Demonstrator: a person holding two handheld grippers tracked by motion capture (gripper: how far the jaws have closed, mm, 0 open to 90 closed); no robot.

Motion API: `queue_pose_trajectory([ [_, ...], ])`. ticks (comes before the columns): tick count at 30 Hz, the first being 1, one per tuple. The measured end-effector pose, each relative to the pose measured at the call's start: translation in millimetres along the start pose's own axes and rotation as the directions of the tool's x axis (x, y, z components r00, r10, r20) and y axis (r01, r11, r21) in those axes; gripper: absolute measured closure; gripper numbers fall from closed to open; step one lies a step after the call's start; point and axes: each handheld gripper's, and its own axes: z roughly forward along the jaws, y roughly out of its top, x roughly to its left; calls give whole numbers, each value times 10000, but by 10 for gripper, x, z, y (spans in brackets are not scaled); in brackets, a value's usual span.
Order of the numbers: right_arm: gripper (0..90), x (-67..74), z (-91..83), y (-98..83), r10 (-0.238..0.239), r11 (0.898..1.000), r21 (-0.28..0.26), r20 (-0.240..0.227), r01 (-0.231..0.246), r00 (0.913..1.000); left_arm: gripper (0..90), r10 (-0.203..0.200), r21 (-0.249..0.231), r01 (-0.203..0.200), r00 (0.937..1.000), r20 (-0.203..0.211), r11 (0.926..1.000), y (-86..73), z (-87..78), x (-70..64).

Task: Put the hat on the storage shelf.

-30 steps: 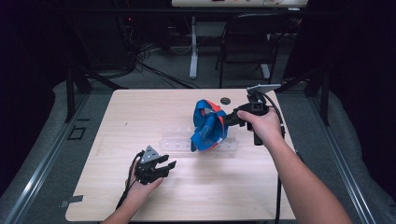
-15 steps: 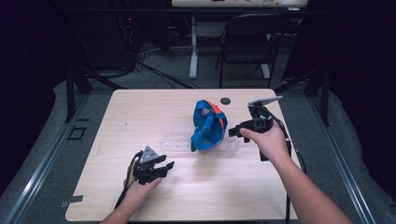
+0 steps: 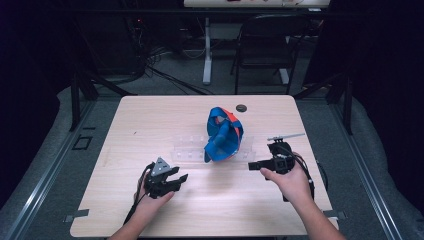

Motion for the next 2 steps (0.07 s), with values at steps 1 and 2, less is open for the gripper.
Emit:
queue_pose_trajectory([
  [1, 549, -6, 6, -78, -181, 9997, -154, 128, 183, 9998, 533, 10, 2, -10, 10000, 63, 10000, 6, -4, -4],
  [2, 548, -11, 19, -131, -311, 9989, -343, 165, 317, 9994, 533, 74, -42, -74, 9999, 154, 10000, 22, -8, -16],
])
